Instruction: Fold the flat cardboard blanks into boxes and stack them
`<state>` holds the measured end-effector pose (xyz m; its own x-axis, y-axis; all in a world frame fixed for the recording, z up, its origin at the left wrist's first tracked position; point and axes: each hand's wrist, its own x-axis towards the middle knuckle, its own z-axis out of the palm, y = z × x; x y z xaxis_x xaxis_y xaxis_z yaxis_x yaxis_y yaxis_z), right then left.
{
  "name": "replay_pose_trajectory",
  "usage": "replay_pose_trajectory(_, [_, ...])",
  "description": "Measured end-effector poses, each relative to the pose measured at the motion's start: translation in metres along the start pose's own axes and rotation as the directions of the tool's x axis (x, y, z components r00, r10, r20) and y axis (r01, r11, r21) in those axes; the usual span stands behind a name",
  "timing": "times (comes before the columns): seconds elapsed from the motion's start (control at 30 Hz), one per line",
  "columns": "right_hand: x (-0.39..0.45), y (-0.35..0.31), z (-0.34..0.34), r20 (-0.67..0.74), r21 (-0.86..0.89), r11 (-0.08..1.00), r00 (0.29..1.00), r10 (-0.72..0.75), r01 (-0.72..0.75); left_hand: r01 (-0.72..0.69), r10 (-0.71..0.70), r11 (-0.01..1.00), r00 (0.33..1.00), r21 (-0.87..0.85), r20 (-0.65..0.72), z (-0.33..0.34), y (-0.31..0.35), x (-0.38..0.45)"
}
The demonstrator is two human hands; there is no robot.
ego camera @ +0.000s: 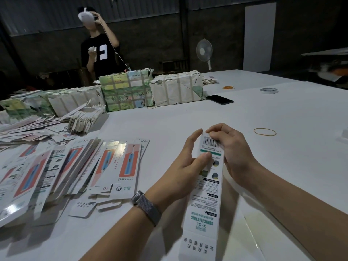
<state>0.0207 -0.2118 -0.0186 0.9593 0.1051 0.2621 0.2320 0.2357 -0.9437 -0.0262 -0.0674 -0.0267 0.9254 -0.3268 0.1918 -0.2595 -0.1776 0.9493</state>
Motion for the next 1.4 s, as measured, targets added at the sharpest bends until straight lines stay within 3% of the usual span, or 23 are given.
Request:
replay_pose_trajectory(0.23, [-0.0012,-0.0003,0.0008,0.043,0.042,0.999,0.999,-0.010,0.008,-0.030,0.030,0.998,1.000,-0.056,-0.009,-0.0012,-0.0023,0.0014])
replay_pose_trajectory(0.53, [-0.0017,0.0081,0.0037,0.093,0.086,0.996,0.995,-0.045,0.037,-0.101,0.091,0.994,0.981,-0.046,-0.170,-0.0091,-0.0046,0.0022])
replay_pose_trajectory(0.77, [-0.0002,0.0039,-0.0004,0.116,0.261,0.965,0.993,0.009,-0.039,-0.114,0.114,0.993,0.972,0.013,-0.203,-0.0042,-0.0059,0.0024])
replay_pose_trajectory(1.4, [-0.0008,0.0066,0.0020,0.100,0.235,0.971,0.995,0.011,-0.034,-0.099,0.099,0.995,0.970,0.011,-0.222,-0.0056,-0.0057,0.0044])
